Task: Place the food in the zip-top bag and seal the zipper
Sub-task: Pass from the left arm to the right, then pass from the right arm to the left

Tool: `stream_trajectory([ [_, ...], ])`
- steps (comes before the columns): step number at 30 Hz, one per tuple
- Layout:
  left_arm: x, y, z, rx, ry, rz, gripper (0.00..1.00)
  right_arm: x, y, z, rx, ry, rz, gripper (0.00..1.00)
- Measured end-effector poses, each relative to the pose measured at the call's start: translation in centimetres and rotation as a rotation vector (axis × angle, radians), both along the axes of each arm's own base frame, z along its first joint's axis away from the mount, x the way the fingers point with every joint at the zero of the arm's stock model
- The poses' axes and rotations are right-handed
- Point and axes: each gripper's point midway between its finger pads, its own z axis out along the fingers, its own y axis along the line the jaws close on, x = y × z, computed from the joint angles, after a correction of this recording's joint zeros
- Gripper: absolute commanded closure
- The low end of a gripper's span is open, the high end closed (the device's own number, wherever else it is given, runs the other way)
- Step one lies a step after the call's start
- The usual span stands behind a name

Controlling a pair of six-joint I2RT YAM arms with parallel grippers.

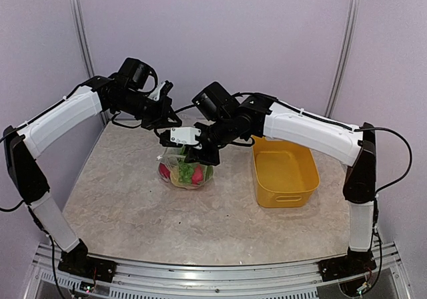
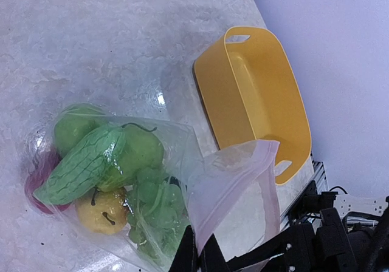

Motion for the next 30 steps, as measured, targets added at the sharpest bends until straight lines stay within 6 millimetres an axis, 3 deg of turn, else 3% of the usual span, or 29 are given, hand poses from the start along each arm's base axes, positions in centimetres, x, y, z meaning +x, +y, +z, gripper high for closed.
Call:
stream_trajectory([
  [2, 0.0, -0.1, 0.1, -0.003, -0.001, -0.002, 1.00, 0.1, 0.5, 0.7, 0.020, -0.005, 0.007, 1.00],
  [4, 0.0, -0.1, 0.1, -0.005, -0.003, -0.003, 0.95, 0.1, 1.0, 1.4, 0.040, -0.001, 0.008, 1.00],
  [6, 0.0, -0.1, 0.3, -0.006, -0.009, -0.009, 0.73, 0.1, 1.4, 2.0, 0.053, 0.000, 0.013, 1.00],
  [9, 0.0, 0.0, 0.9, -0.002, -0.039, -0.014, 0.47, 0.0, 1.6, 2.7, 0.067, 0.004, 0.020, 1.00],
  [13, -0.7, 1.6, 3.3, 0.002, -0.160, 0.018, 0.31, -0.4, 1.1, 4.4, 0.105, -0.011, 0.023, 1.00],
  [18, -5.2, 5.1, 8.0, -0.097, -0.400, 0.055, 0.29, -0.5, -1.5, 7.9, 0.194, -0.056, -0.002, 1.00],
  [21, -7.6, 6.3, 9.1, -0.173, -0.491, 0.059, 0.30, 0.1, -2.1, 8.8, 0.235, -0.054, -0.019, 1.00],
  [25, -9.2, 6.3, 7.5, -0.235, -0.517, 0.029, 0.33, 0.7, -2.3, 7.7, 0.234, -0.025, -0.038, 1.00],
  [30, -10.1, 4.8, 3.1, -0.204, -0.507, -0.047, 0.36, 0.6, -1.9, 8.0, 0.262, -0.003, -0.039, 1.00],
])
